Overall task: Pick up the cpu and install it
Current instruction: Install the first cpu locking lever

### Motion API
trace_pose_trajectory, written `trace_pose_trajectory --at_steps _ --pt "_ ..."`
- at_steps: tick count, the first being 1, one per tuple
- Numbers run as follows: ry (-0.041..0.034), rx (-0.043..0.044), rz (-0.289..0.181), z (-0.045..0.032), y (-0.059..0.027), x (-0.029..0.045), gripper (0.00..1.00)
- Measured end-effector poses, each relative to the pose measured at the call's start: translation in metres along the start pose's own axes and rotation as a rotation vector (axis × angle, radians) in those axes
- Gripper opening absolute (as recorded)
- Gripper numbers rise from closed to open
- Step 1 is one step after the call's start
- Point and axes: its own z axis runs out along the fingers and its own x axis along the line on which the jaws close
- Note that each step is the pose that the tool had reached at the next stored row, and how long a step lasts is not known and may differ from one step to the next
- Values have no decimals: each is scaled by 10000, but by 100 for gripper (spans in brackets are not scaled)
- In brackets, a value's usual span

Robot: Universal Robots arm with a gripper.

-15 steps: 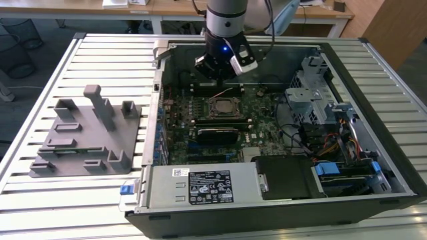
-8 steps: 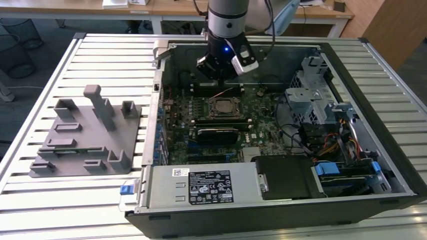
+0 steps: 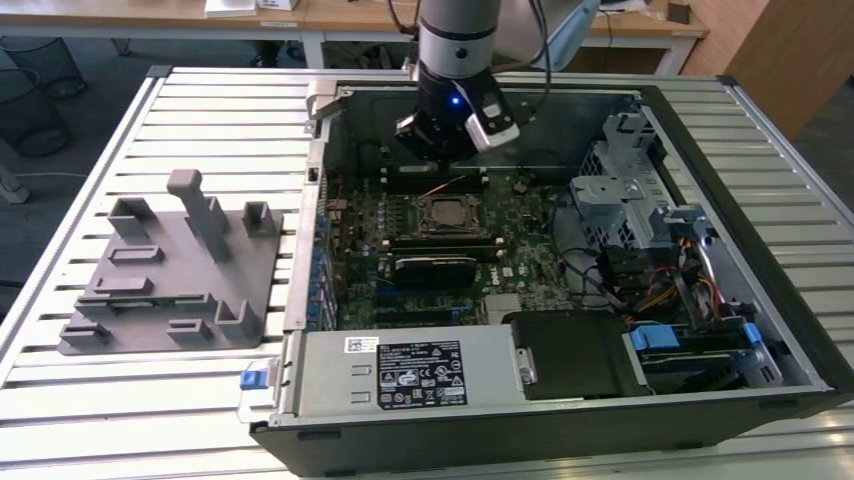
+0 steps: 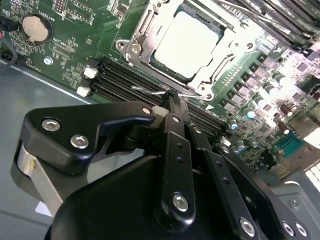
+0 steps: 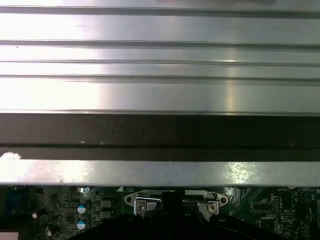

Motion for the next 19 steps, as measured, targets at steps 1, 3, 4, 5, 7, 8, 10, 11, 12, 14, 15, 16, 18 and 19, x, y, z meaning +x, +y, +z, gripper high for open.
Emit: trace_pose_trajectory --at_steps 1,3,4,5,7,8,10,11,12,14,15,16,18,19 --pt "0 11 0 5 2 -12 11" --pt "-1 21 1 15 5 -30 11" --pt "-1 23 1 18 7 -40 11" --pt "-1 23 0 22 7 -46 11" --pt "0 27 0 28 8 -57 11" --pt "0 29 1 31 9 -64 11" --pt "-1 27 1 36 10 -80 11" --pt "-2 26 1 39 11 -88 11" --pt "-1 26 0 41 12 -96 11" --pt "-1 29 0 46 15 -109 11" --pt "0 29 1 49 19 -114 11" --pt "0 28 1 53 23 -118 11" --pt "-1 27 1 62 31 -127 11" --pt "-2 26 0 67 33 -132 11"
